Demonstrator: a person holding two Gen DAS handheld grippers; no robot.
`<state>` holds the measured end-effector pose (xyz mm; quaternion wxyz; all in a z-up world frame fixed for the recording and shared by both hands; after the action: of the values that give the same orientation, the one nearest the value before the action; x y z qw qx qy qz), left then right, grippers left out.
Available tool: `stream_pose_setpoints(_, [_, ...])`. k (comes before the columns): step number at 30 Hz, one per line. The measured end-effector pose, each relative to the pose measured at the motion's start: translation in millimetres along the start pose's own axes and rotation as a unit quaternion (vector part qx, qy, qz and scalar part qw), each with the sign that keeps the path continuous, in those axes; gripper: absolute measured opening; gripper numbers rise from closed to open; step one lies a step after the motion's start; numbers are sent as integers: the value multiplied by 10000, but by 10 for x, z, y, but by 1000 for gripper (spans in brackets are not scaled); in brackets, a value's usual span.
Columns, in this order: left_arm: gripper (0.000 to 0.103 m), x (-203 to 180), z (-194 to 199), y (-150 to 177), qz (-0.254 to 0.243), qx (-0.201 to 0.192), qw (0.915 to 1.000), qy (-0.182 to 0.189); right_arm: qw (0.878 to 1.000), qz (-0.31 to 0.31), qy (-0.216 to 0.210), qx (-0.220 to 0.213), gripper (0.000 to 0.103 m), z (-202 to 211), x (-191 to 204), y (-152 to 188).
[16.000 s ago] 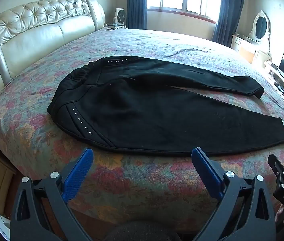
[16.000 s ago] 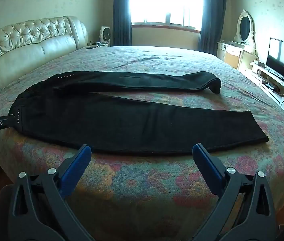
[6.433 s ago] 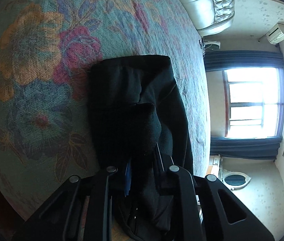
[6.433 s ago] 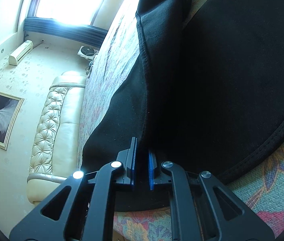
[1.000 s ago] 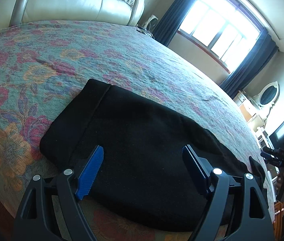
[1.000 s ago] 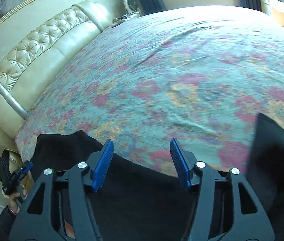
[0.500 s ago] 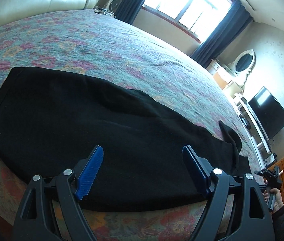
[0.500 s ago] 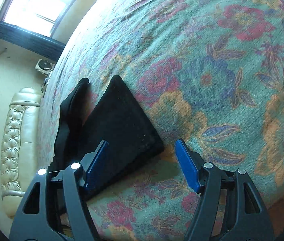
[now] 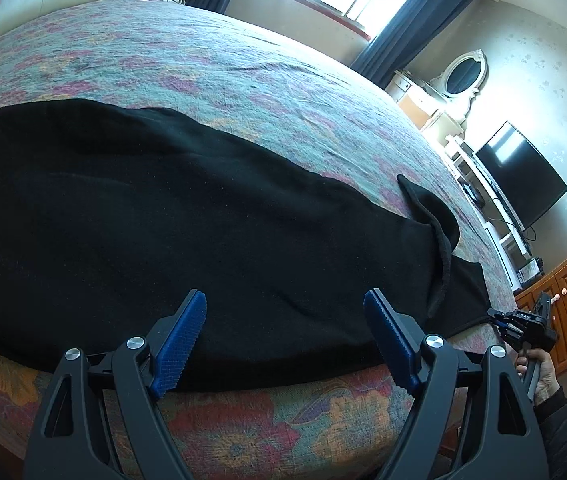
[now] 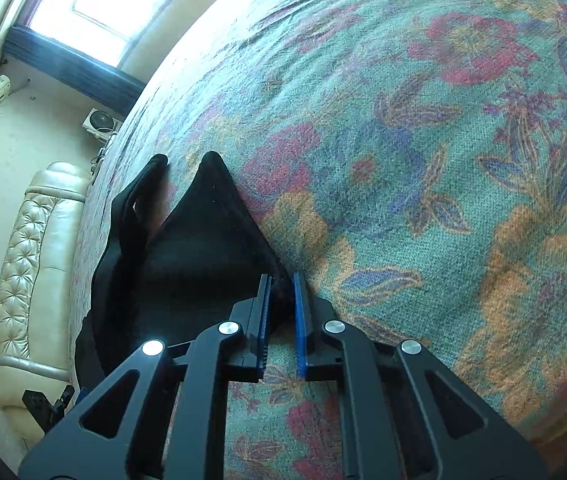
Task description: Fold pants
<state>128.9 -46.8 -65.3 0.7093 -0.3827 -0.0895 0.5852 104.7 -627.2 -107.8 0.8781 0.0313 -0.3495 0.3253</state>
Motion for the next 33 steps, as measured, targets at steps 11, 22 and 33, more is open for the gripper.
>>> stream_pose_setpoints(11, [80,62,-110,26,65,-46,9998,201,9884,1397,325,-504,63,-28,1655,216])
stream_pose_setpoints(22, [86,85,-139,73,25,-49,9993,369,9253,3007,2312,30,63,-2064,3486,632])
stream_pose_setpoints(33, [86,57,-167,78,16,-6,9996,274,9291,2717,2507,141,7,-2175,3159,460])
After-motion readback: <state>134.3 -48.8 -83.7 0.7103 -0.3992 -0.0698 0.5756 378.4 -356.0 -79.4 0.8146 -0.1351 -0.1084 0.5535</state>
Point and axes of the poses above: each gripper's, at about its wrist camera, not at the fingertips, and z roughly against the way its jaws point, x to its left, y to its underside, the point moved 1 cm from there along -z, roughly the way its jaws point, and after that the axes turned 13 degrees about -z, right-handed, at the moved point
